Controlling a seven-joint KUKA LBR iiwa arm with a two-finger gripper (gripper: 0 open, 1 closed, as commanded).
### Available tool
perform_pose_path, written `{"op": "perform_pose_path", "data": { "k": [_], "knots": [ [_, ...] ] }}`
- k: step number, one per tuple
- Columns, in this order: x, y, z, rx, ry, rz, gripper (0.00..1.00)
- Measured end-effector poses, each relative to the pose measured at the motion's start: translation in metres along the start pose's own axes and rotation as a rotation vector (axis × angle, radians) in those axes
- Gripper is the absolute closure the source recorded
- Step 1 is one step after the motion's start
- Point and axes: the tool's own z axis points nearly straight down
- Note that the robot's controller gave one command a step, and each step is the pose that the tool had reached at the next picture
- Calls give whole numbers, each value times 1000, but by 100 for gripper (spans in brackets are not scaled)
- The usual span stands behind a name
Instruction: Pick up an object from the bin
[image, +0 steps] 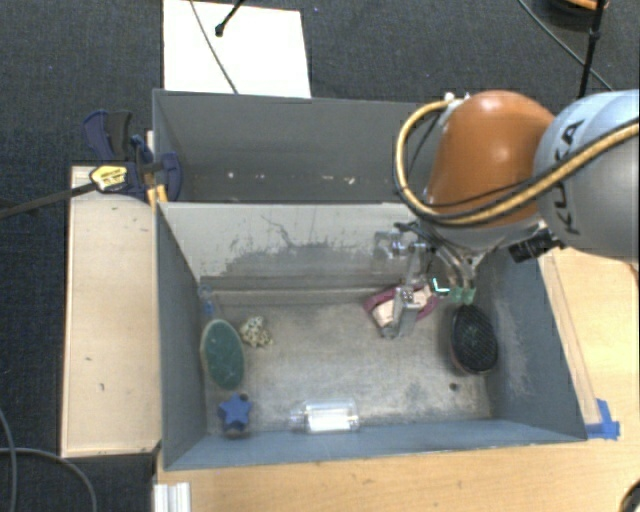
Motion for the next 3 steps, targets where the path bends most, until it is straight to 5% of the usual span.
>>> {"op": "perform_pose_path", "data": {
  "k": [1, 2, 3],
  "knots": [
    [14, -90, 59, 3, -2, -192, 0],
    [20, -198, 52, 7, -9, -259, 0],
    [23, -192, 130, 5, -10, -443, 0]
  ]
}}
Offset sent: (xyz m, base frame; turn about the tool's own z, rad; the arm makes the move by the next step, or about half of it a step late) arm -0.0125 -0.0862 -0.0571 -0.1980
